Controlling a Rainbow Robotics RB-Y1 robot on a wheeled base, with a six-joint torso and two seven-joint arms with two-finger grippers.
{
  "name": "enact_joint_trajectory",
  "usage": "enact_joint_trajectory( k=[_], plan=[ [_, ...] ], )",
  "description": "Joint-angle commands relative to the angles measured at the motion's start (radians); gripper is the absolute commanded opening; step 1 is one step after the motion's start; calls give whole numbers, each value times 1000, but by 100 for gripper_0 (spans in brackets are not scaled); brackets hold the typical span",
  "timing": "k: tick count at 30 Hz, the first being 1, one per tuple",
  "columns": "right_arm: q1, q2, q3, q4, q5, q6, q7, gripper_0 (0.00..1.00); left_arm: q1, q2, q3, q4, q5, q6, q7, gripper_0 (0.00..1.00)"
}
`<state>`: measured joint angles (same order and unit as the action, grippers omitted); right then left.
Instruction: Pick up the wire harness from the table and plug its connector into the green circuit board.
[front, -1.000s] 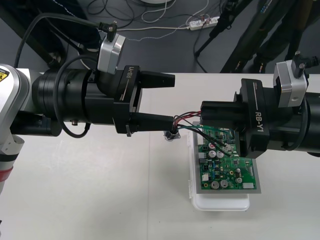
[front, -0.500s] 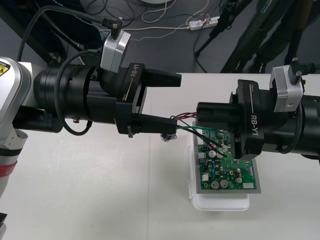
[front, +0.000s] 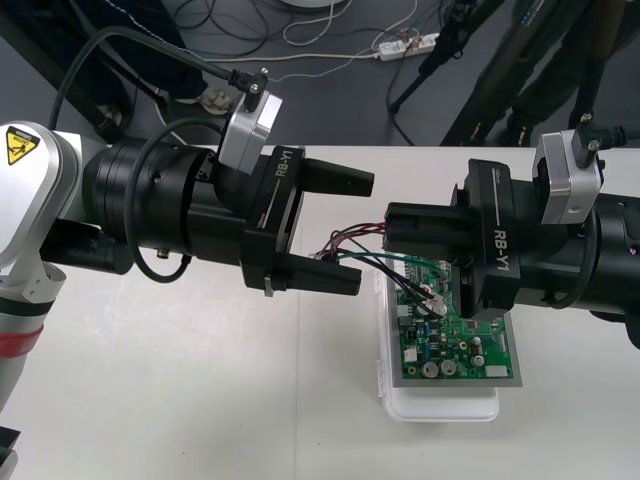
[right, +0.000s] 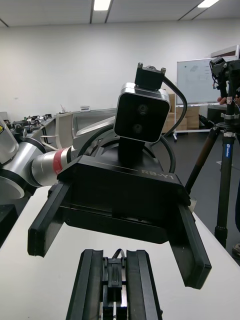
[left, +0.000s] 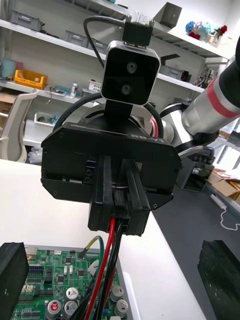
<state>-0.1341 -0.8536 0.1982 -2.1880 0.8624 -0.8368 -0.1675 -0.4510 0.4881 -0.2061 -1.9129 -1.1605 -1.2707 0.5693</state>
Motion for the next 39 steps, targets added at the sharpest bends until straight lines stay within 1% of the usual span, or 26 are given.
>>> enact_joint_trajectory(
  k=[1,7,35,36,37,38,39],
  plan=[
    [13,16,14,-35,-9,7,57,0,-38,-32,-18,-23,-19,-38,-97,100],
    [13,25,15,-35,-9,7,57,0,-38,-32,-19,-23,-19,-38,-160,100],
    [16,30,17,-35,-20,7,59,0,-40,-32,-39,-23,38,-38,-192,99],
    [16,31,18,-36,-20,7,59,0,-40,-32,-39,-23,38,-36,-192,93],
    [16,30,17,-35,-20,7,59,0,-40,-34,-41,-23,38,-38,-193,69],
    [16,31,18,-35,-22,7,59,0,-40,-36,-39,-23,38,-38,-193,28],
    [16,31,17,-35,-22,7,59,0,-40,-36,-41,-23,38,-38,-195,0]
  ],
)
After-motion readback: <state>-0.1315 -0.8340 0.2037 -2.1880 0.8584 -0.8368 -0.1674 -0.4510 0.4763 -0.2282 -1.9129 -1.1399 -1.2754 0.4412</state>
